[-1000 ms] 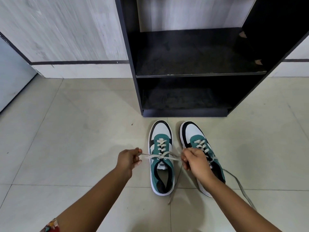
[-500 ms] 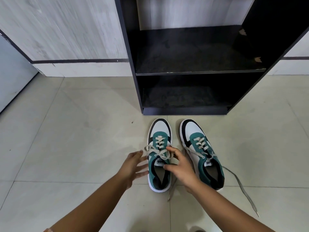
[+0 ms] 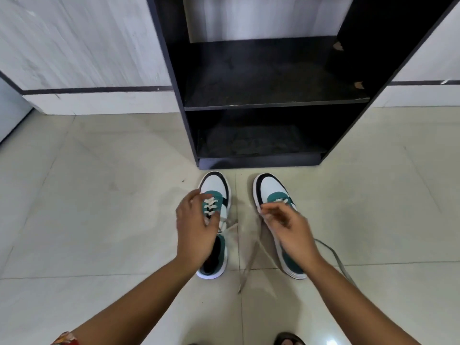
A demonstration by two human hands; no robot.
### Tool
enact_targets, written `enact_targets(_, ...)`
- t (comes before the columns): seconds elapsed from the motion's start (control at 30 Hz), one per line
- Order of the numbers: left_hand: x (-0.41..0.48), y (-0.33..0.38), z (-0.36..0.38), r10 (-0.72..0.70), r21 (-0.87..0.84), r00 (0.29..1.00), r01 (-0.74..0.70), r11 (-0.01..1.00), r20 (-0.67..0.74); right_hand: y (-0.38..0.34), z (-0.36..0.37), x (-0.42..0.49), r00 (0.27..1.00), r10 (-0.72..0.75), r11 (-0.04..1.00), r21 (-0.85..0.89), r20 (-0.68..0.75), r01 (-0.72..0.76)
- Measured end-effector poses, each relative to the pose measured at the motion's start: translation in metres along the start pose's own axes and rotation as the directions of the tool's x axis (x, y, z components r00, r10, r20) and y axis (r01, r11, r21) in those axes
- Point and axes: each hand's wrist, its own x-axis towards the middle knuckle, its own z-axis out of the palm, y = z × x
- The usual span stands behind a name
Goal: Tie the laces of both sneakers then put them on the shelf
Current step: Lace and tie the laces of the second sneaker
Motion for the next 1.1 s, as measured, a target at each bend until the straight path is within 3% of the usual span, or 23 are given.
enact_targets(0.03, -0.003, 0.010, 0.008, 0.078, -0.092, 0.995, -0.073, 0.993, 0.054, 0.003, -0.017, 0.001, 0.997, -0.021, 0.999, -0.030, -0.078, 0.019)
enact_targets(0.1, -0.009, 0.027, 0.029, 0.120, -0.230, 0.958, -0.059, 0.971, 0.260, 0.012, -0.045, 0.003, 0.994, 0.029, 0.997, -0.074, -0.104, -0.036)
enact_targets(0.2, -0.014, 0.039, 0.062, 0.118, -0.153, 0.837, -0.042, 0.987, 0.535, 0.030, -0.060, -0.002, 0.978, 0.207, 0.976, -0.067, 0.016, -0.205)
enact_targets(0.3, -0.010, 0.039, 0.084, 0.195, -0.034, 0.750, -0.224, 0.974, 0.633, 0.046, -0.056, -0.012, 0.975, 0.223, 0.971, -0.085, -0.015, -0.223)
enact_targets(0.43, -0.004, 0.035, 0.098, 0.331, 0.112, 0.745, -0.475, 0.873, 0.580, 0.049, -0.059, -0.019, 0.970, 0.223, 0.973, -0.032, -0.096, -0.227)
enact_targets(0.53, -0.002, 0.035, 0.100, 0.433, 0.117, 0.747, -0.556, 0.823, 0.505, 0.055, -0.067, -0.027, 0.966, 0.238, 0.956, -0.150, -0.102, -0.252)
enact_targets(0.63, -0.001, 0.035, 0.097, 0.430, 0.125, 0.749, -0.556, 0.822, 0.503, 0.059, -0.064, -0.032, 0.960, 0.247, 0.928, -0.252, -0.131, -0.273)
enact_targets(0.77, 0.004, 0.031, 0.093, 0.413, 0.115, 0.780, -0.518, 0.848, 0.470, 0.058, -0.068, -0.022, 0.973, 0.180, 0.948, -0.237, -0.145, -0.211)
enact_targets(0.87, 0.010, 0.027, 0.088, 0.313, 0.099, 0.809, -0.411, 0.906, 0.497, 0.054, -0.081, -0.010, 0.974, 0.213, 0.939, -0.261, -0.071, -0.225)
enact_targets(0.97, 0.011, 0.034, 0.088, 0.231, 0.101, 0.767, -0.358, 0.928, 0.598, 0.047, -0.079, -0.003, 0.970, 0.231, 0.880, -0.441, 0.070, -0.178)
enact_targets(1.1, 0.021, 0.041, 0.091, 0.311, 0.109, 0.746, -0.454, 0.884, 0.589, 0.035, -0.078, 0.011, 0.970, 0.201, 0.849, -0.519, 0.140, -0.101)
